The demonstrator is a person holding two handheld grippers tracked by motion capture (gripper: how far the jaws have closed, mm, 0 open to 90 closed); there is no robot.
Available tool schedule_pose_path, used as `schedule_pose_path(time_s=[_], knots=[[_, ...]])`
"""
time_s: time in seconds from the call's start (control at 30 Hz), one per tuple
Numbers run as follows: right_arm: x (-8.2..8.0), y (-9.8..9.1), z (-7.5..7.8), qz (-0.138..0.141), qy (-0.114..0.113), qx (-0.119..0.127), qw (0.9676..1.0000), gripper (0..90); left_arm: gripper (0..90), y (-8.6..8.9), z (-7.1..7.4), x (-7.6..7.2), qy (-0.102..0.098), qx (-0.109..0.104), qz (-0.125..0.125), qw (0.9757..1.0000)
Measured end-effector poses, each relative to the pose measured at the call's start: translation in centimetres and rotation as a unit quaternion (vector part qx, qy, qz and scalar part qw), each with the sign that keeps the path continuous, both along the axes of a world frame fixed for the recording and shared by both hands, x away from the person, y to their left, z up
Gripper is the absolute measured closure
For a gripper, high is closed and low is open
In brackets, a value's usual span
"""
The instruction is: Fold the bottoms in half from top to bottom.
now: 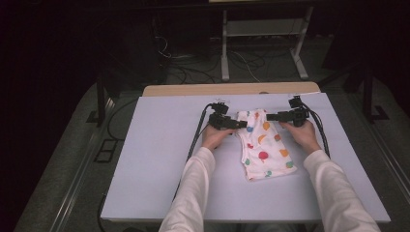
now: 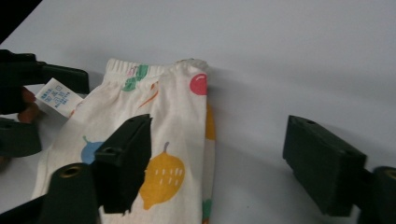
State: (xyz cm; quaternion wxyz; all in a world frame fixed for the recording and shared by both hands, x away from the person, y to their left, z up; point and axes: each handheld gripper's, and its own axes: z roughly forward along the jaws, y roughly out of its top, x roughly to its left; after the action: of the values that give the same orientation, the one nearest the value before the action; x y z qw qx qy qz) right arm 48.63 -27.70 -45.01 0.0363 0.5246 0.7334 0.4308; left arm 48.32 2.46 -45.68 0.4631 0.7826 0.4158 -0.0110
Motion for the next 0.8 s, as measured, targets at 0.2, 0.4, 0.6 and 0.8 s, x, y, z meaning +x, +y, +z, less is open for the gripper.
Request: schedule_pose_path(time_s=[0.2,0.4,0.6,0.8], knots=[[0.26,0.28,-0.07,0.006,0.002,0.01,0.9999,40.8,20.7,-0.2,-0.43,0.34,0.013,-0.016,0.008,0.9998],[0.65,0.57,-0.19,0.008,0.017,0.004,0.9998,49.5,31.4,-0.32,-0.49,0.62,0.018,-0.019,0.009,0.9996],[0.86,0.64,-0.54,0.007,0.034,-0.001,0.9994,54.4,41.6,-0.46,-0.58,0.77,0.022,-0.019,0.009,0.9995],[0.92,0.77,-0.58,0.013,0.041,0.003,0.9991,57.3,50.0,-0.31,-0.65,0.86,0.023,-0.016,0.011,0.9995]])
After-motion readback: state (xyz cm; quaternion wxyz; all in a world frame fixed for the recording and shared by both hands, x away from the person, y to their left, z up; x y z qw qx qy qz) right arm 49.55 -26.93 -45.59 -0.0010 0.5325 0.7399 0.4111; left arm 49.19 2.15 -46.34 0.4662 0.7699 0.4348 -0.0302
